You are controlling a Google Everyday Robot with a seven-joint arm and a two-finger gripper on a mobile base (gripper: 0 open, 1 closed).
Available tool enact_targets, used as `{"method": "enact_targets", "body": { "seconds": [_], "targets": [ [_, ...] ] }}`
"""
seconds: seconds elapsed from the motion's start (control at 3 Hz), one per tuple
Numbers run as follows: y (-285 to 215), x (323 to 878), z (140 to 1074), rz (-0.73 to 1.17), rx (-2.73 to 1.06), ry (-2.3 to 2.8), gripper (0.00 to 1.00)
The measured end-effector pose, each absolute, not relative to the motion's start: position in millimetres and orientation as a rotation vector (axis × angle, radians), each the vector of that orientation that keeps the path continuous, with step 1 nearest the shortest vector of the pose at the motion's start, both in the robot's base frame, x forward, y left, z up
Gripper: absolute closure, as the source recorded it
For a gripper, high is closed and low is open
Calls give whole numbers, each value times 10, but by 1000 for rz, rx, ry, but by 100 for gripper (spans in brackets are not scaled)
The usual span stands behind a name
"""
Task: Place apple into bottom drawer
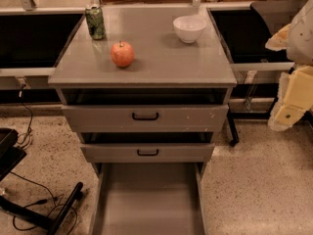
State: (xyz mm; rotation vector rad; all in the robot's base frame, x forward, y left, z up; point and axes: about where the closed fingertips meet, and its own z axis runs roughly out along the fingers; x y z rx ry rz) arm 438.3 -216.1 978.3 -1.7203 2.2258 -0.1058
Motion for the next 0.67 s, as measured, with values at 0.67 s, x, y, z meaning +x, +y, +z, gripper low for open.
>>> {"method": "enact_targets", "body": {
  "seconds": [0.67],
  "targets": [
    [-2133,4572,9762,-71,-1674,2191,0]
  ]
}}
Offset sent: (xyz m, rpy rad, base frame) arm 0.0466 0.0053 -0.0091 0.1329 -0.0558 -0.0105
